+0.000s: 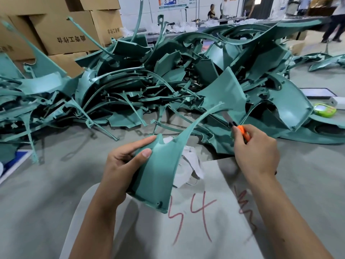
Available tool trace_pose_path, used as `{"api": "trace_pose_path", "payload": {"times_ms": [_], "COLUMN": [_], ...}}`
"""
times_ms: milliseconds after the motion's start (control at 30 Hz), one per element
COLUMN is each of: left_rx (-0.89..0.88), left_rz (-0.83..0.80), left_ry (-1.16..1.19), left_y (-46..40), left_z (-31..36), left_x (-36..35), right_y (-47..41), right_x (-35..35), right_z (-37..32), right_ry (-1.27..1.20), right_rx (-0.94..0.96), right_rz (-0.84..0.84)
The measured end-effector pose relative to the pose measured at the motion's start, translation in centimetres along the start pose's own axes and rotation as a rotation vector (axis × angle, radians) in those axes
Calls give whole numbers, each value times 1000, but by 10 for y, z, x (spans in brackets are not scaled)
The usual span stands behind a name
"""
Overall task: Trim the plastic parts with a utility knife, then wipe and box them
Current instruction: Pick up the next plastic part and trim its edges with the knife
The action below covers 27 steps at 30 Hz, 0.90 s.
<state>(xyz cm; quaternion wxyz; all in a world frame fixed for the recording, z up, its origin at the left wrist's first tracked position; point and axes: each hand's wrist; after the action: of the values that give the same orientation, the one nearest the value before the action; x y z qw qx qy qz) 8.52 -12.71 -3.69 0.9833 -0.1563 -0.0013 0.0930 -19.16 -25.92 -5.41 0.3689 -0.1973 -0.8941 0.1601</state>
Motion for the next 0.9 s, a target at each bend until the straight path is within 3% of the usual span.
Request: {"api": "trace_pose_path", "payload": {"times_ms": [100,200,267,400,500,633,900], "left_rx": [6,5,58,291,299,344,363], "left_rz": [62,148,146,131,68,-131,-246], "left_ry": [53,86,247,708,853,1013,1031], "left_y": [-1,-5,-5,-5,-1,5,5], "left_z": [-3,-6,-8,-3,-5,-3,-5], "left_x": [4,0,-4,-7,-6,-11,-22], "right_y": [3,9,14,22,26,27,28], "right_x": [1,1,0,-5,-8,-10,-10], "right_z": [-3,-8,-15,-21,-24,-24,-26], "right_ry": [27,-51,-72,109,171,190,112], "right_rx": [3,123,194,283,241,216,219], "right_rz": [-30,-50,-109,-248,-284,-289,-228]}}
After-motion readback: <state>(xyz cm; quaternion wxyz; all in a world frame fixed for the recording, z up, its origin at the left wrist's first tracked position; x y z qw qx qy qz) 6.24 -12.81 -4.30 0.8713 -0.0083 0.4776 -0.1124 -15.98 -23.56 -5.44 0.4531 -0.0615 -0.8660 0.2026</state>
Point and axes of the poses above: each hand's wrist, its own y-axis away from the middle knuckle, its own x-axis out of the back of the hand, z = x × y, and after that the axes turned 3 degrees about -z, right-handed
